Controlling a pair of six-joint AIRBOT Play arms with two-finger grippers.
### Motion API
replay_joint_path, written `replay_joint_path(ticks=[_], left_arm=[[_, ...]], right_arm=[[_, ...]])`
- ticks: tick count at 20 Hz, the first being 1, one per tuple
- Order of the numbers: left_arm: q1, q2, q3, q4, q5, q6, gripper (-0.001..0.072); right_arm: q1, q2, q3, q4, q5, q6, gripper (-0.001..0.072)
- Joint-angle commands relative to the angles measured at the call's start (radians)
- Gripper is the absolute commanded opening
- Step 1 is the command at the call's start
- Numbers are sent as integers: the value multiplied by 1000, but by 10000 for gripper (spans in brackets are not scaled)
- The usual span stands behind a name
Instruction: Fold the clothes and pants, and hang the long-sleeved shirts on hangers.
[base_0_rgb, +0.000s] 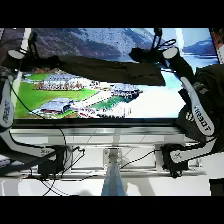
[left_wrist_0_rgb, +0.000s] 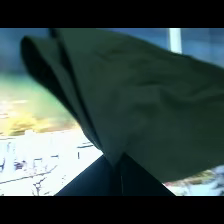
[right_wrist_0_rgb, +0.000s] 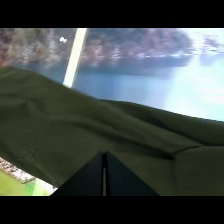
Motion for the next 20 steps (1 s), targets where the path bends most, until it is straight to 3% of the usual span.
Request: replay_joint_path(ticks=[1,6,11,17,20], left_arm=[[-2,163,19,0,-127,0,13],[-2,425,19,0,-171,0,14],[-2,581,19,0,-171,0,14],[-17,581,17,-1,-172,-1,13],[-82,530,16,-1,-172,-73,13]], right_arm=[[116,-20,6,-1,-80,66,9],[289,-126,102,-1,-48,226,9],[465,-259,315,-1,10,314,9],[464,-269,431,-121,230,312,10],[352,-269,484,-188,392,313,10]])
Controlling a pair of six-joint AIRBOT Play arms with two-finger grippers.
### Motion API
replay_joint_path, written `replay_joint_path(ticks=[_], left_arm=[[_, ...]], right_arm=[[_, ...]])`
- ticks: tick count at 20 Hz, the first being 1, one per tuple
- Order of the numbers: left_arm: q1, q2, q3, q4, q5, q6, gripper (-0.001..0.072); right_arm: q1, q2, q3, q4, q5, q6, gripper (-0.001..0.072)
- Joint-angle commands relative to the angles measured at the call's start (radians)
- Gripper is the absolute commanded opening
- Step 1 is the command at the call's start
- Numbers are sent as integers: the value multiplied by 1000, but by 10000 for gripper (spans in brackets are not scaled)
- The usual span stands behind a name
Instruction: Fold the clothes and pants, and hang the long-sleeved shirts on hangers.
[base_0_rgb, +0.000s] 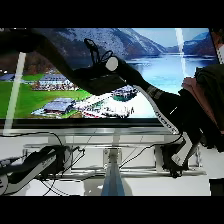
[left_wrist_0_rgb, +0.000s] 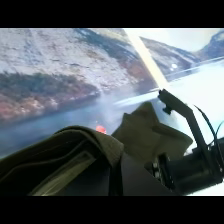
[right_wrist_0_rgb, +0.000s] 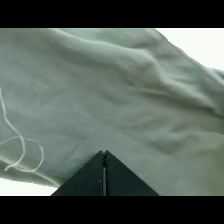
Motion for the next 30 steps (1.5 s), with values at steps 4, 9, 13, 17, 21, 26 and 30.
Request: replay_joint_path(ticks=[4,9,13,17,21,26,30], left_arm=[[-214,-172,0,0,5,-69,13],[-460,-415,0,-129,245,-69,12],[-574,-557,0,-241,457,-69,291],[-581,-591,0,-240,487,-68,713],[-533,-567,0,-240,455,-54,711],[-507,-477,0,-169,405,18,703],[-507,-412,0,-42,404,22,703]], right_arm=[[-261,18,95,-69,333,6,10],[-470,77,98,-69,413,6,10],[-563,92,97,-89,428,5,10],[-600,89,97,-317,400,3,71],[-605,50,95,-496,362,4,423],[-605,-97,94,-321,418,5,562],[-581,-228,94,-61,533,-34,631]])
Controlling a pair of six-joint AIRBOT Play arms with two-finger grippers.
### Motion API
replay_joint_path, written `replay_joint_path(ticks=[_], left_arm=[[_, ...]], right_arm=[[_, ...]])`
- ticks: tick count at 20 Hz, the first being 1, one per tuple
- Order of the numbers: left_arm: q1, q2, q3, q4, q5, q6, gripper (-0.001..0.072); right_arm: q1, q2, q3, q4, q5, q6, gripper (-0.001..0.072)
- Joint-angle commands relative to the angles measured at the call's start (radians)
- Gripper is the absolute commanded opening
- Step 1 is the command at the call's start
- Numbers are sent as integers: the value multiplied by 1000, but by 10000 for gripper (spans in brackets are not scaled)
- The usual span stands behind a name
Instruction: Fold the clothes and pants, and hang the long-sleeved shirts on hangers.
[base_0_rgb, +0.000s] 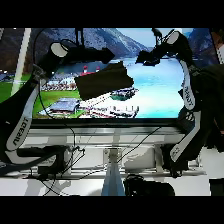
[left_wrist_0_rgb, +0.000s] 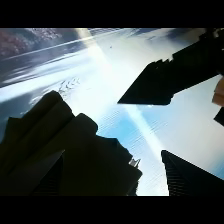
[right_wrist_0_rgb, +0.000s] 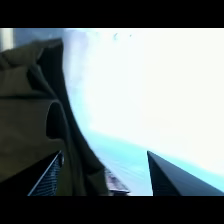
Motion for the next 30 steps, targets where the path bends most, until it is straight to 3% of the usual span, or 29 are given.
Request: replay_joint_path(ticks=[1,8,9,11,12,16,17,20,21,23,26,30], left_arm=[[3,51,0,92,-5,16,702],[4,60,0,92,-5,16,702],[5,60,0,92,-5,16,703],[5,61,0,95,-9,16,703],[5,63,0,107,-18,15,703],[5,101,0,271,-133,14,698],[5,121,0,333,-167,14,650],[5,202,0,550,-239,14,357],[5,236,0,616,-256,15,334],[5,297,0,700,-286,15,334],[5,367,0,708,-317,14,334],[4,388,0,693,-338,-36,334]], right_arm=[[29,-104,0,202,98,-49,632],[168,-131,0,197,77,-138,617],[187,-131,0,197,65,-160,507],[218,-127,6,193,43,-193,62],[226,-125,18,192,47,-192,23],[221,-71,101,147,104,-185,10],[212,-38,123,97,108,-161,10],[169,84,162,-61,105,-100,10],[144,135,162,-108,105,-85,10],[78,230,162,-214,109,-3,10],[-55,366,162,-323,158,143,10],[-274,552,162,-409,246,216,10]])
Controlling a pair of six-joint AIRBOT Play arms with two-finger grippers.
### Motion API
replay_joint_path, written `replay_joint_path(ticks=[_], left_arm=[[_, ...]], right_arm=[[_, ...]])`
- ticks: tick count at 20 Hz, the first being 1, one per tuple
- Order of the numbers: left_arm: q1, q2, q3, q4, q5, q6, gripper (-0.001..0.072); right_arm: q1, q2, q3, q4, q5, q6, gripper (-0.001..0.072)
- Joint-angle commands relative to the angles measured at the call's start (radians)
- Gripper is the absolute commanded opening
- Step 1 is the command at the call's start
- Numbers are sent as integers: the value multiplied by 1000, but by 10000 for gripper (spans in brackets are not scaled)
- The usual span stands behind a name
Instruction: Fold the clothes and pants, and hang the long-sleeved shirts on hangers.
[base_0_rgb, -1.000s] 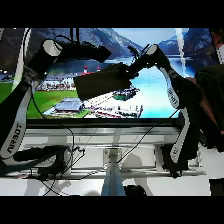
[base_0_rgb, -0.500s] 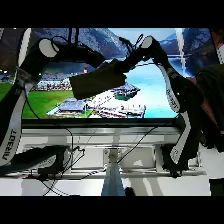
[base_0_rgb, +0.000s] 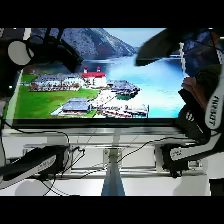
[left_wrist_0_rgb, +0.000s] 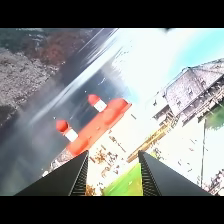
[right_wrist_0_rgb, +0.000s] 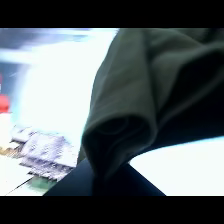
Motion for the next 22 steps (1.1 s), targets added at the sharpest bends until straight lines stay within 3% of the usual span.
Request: replay_joint_path(ticks=[1,5,14,15,16,17,18,20,22], left_arm=[[-2,26,0,13,-23,-68,334],[-4,26,0,-2,-23,-97,334],[-4,26,0,-32,-23,-96,335],[-4,26,0,-31,-23,-96,335],[-4,26,0,-31,-23,-96,335],[-4,26,0,-31,-23,-96,335],[-4,26,0,-31,-23,-96,335],[-4,26,0,-31,-23,-96,335],[-4,26,0,-31,-23,-96,335]], right_arm=[[-198,172,2,-145,83,123,10],[-435,334,1,-290,178,283,10],[-848,411,-5,-354,341,287,16],[-865,410,-11,-354,336,288,134],[-869,411,-20,-355,335,287,424],[-869,410,-27,-352,331,285,655],[-866,407,-34,-334,328,264,696],[-866,392,-36,-261,327,209,691],[-855,377,-36,-177,327,209,530]])
